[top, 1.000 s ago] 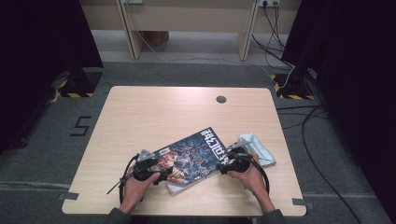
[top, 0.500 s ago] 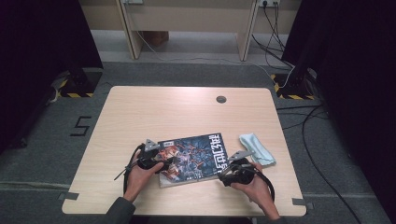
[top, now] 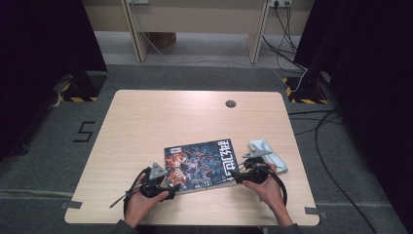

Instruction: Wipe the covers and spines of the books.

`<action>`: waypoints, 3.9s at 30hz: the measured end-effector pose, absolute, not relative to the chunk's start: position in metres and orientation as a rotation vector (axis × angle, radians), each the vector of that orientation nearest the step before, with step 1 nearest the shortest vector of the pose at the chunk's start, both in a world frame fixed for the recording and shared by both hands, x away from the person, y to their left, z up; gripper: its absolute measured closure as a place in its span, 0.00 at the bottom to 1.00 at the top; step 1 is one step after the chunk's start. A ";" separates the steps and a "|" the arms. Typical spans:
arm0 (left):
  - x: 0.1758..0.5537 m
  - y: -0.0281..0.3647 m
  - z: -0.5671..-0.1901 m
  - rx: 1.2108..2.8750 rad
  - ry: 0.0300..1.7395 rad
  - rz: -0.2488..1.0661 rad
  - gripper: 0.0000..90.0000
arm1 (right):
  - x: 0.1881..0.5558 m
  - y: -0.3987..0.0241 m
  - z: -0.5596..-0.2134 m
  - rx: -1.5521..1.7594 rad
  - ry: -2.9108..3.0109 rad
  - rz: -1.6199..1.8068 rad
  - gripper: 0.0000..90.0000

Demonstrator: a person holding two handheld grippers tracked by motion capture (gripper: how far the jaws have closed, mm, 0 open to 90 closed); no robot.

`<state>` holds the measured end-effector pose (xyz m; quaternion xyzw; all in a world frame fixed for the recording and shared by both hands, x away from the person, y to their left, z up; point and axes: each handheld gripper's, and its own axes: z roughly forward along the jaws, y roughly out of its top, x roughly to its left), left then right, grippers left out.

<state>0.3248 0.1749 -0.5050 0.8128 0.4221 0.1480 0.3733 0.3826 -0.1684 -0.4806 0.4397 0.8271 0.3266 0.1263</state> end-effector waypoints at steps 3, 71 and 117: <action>0.324 0.175 -0.507 2.094 1.072 0.372 0.30 | 0.391 -0.163 -0.482 1.291 2.421 0.949 0.33; 0.358 0.167 -0.511 1.956 1.188 0.157 0.26 | 0.394 -0.161 -0.494 1.250 2.548 0.891 0.31; 0.360 0.167 -0.511 2.057 1.126 0.330 0.32 | 0.359 -0.150 -0.485 1.153 2.611 1.060 0.51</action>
